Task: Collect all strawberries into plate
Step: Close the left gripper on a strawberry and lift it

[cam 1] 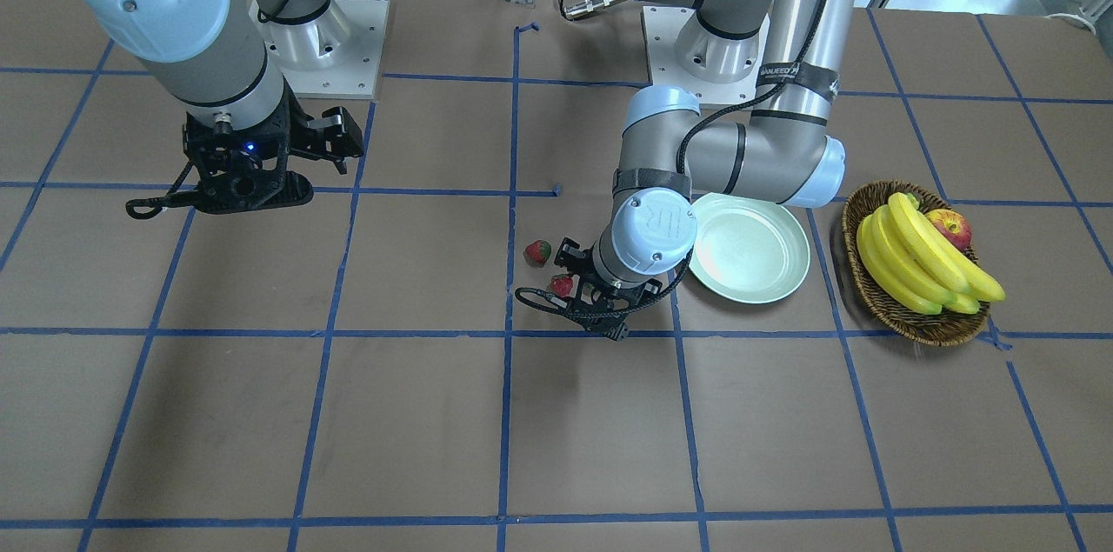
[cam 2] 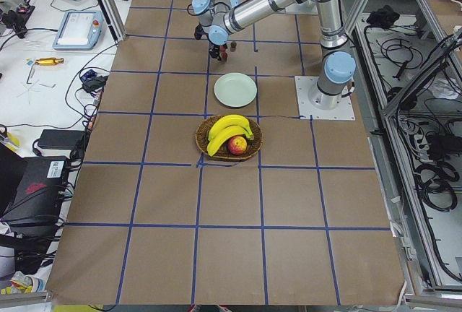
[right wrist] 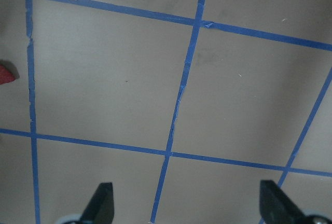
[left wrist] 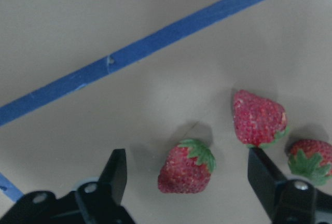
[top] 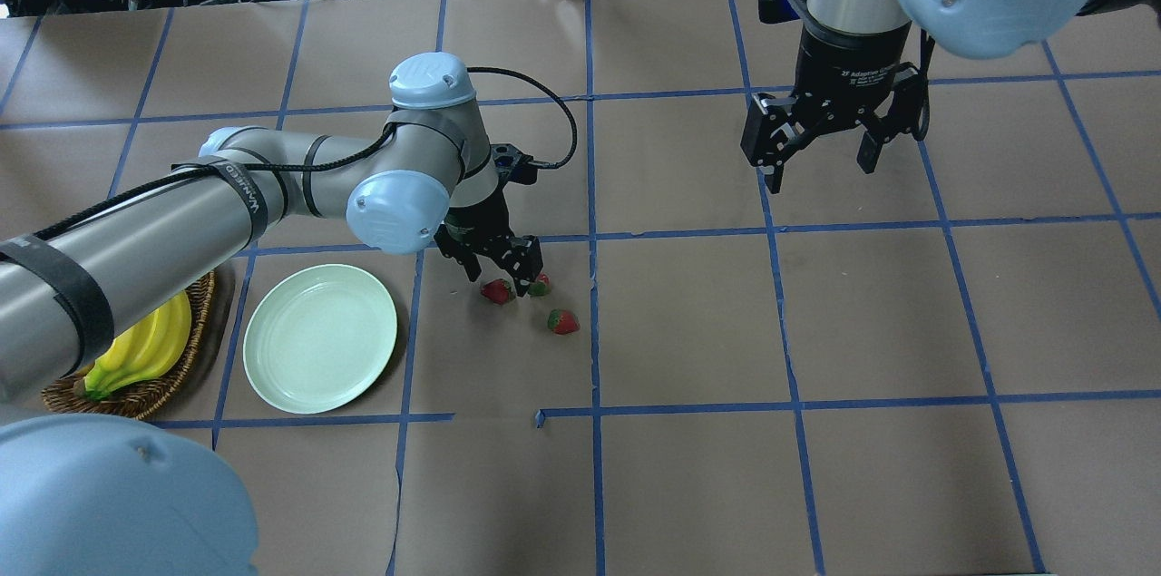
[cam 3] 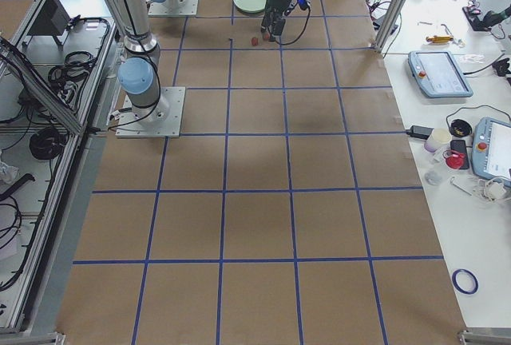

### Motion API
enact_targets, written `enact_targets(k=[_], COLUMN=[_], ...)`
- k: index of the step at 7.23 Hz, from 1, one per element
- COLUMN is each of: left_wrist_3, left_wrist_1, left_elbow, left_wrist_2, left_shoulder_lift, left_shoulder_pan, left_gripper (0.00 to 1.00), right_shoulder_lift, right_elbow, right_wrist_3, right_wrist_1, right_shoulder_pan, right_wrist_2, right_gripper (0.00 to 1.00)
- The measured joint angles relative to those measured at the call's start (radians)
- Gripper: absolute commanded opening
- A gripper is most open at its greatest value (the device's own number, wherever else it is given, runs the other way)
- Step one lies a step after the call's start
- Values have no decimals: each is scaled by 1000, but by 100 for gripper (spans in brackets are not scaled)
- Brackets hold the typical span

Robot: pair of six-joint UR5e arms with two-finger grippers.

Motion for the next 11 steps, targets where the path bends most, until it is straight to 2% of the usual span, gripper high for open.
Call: enact_targets(k=[3,4,5,6,9,11], left_wrist_3=[10,17,23,25,26,41], left_wrist_1=[0,-1,-1,-1,-7,-50], left_elbow=[-13,-14,-14,-14,-11,7], left_wrist_2=[7,16,25,29,36,97], left_shoulder_lift=[0,0,0,0,5,45], left_shoulder_pan=[-3,-3,-3,-2,-2,14], left_gripper=[55,44,31,2,0,0], right_shoulder_lift=[2,3,4,5,5,5], right_elbow=[1,1,1,1,1,1], right_wrist_3=[-14,-15,-15,-15,-17,-22], right_wrist_1=[-1,-1,-2,-2,-1,-1], right_shoulder_pan=[-1,-1,-1,-1,-2,-6], right_wrist_2=[-1,-1,-1,-1,-2,-3], right_gripper=[100,100,100,100,100,100])
